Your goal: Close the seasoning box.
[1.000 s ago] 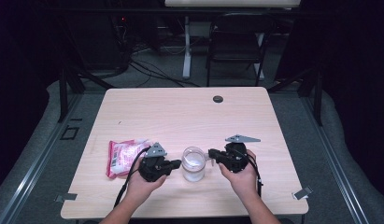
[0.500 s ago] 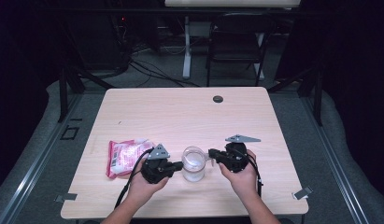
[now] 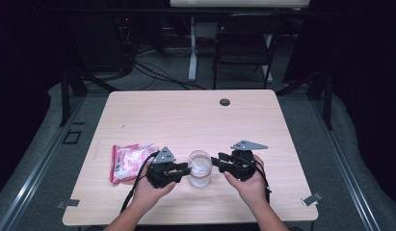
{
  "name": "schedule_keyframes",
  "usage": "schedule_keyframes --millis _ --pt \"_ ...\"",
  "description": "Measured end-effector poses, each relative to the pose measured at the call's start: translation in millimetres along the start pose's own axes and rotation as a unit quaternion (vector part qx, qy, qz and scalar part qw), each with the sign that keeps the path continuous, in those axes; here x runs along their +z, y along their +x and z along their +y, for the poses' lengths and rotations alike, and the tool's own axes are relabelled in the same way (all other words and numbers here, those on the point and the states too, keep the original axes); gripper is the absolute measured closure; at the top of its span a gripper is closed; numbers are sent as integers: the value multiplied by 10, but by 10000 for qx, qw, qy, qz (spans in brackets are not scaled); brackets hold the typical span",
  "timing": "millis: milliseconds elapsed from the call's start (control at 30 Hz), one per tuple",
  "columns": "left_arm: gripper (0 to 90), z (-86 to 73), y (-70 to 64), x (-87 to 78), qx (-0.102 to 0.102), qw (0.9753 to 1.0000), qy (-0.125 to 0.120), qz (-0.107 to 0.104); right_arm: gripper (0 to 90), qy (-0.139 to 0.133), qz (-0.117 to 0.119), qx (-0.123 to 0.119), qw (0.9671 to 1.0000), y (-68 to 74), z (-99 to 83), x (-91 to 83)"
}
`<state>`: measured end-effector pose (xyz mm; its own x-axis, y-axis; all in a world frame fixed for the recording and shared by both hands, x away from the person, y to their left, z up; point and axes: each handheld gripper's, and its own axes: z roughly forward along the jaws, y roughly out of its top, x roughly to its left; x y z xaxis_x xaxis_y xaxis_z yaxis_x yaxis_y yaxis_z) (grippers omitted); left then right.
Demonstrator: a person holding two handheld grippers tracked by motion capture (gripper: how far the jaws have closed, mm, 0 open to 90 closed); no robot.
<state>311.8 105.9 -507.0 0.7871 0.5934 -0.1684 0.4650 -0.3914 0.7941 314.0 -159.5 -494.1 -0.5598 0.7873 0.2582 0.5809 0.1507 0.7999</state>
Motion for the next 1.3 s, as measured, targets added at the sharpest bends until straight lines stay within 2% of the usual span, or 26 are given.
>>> schedule_keyframes --millis 33,167,333,400,600,700,800,1000,1200,1300 --pt "700 5 0 5 -2 10000 -24 25 570 -33 10 -154 9999 17 -5 -19" --pt "671 38 -5 34 18 10000 -59 30 532 -124 40 -343 9993 75 -21 -69" --pt "605 81 -18 91 25 9999 -134 57 487 -191 60 -512 9985 119 -49 -127" --pt "570 98 -23 109 96 9997 -179 106 466 -219 74 -555 9982 129 -58 -154" --pt "493 129 -24 160 30 9994 -283 193 438 -263 72 -793 9965 172 -102 -183" --pt "483 137 -8 161 13 9993 -323 207 428 -241 78 -884 9958 195 -119 -178" --pt "477 143 -6 160 -100 9989 -421 198 411 -218 93 -1033 9944 229 -138 -166" --pt "467 147 2 135 -108 9986 -483 211 388 -173 43 -1356 9906 294 -166 -123" --pt "464 147 -1 118 -111 9983 -547 182 389 -117 -23 -1494 9887 326 -189 -69" --pt "462 144 -6 123 -79 9985 -506 195 393 -91 -143 -1543 9879 320 -202 -35"
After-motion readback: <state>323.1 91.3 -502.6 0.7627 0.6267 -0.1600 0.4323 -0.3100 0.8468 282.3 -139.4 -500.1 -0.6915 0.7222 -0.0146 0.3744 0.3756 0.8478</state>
